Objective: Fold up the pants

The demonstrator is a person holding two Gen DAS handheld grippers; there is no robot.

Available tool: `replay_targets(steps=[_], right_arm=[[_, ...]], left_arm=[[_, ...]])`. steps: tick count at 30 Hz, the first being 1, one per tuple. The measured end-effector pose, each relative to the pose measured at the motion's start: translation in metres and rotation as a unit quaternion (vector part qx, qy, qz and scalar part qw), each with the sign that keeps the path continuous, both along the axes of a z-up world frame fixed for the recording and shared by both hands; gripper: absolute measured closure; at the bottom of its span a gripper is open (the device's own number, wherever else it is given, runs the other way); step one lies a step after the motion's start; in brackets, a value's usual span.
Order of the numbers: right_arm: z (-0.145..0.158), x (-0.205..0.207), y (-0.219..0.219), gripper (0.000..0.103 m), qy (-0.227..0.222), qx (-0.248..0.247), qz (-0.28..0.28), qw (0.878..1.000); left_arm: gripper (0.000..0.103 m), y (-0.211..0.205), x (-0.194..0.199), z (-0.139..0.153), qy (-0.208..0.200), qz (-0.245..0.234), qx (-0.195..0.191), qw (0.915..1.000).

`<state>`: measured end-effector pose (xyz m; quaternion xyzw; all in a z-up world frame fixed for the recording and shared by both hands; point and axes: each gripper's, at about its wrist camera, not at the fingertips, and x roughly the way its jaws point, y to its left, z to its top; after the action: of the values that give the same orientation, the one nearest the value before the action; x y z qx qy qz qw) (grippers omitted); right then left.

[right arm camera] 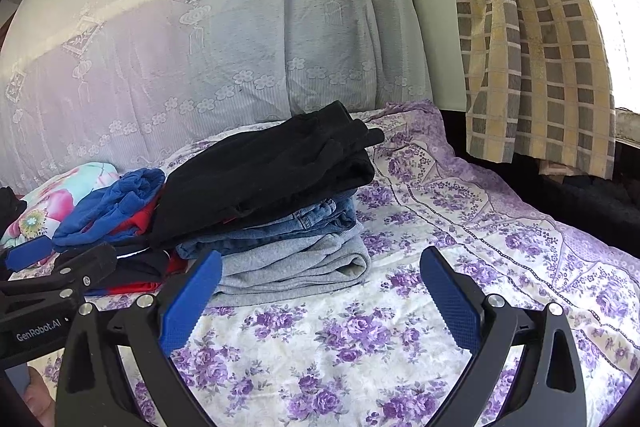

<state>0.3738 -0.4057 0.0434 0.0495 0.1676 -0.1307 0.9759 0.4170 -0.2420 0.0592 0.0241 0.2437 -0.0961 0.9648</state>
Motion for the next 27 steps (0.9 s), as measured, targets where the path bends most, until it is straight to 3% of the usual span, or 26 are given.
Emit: replay_targets(steps=[7,9,11,17,27], right_arm=[[0.001,-0.002,0.0,0.003,0.004,0.001,-0.007,1.0],[0.002,0.0,0.001,0.003,0.015,0.007,0.003,1.0],[0.003,0.0,0.005,0.003,0.018,0.009,0.015,1.0],[0.001,0.0,0.01,0.003,0.027,0.02,0.037,0.999],[0.002,-0.001,0.01,0.003,0.028,0.013,0.021,0.999]], left_arm=[[0.005,0.001,0.004,-0.002,0.013,-0.004,-0.002,0.9999],[0.005,-0.001,0.009,-0.005,0.041,0.01,0.021,0.9989],[0.005,0.0,0.009,-0.006,0.04,0.019,0.03,0.9985],[0.005,0.006,0.011,-0.01,0.051,0.009,0.024,0.9984],[0.005,0.004,0.009,-0.01,0.054,0.012,0.015,0.9984]])
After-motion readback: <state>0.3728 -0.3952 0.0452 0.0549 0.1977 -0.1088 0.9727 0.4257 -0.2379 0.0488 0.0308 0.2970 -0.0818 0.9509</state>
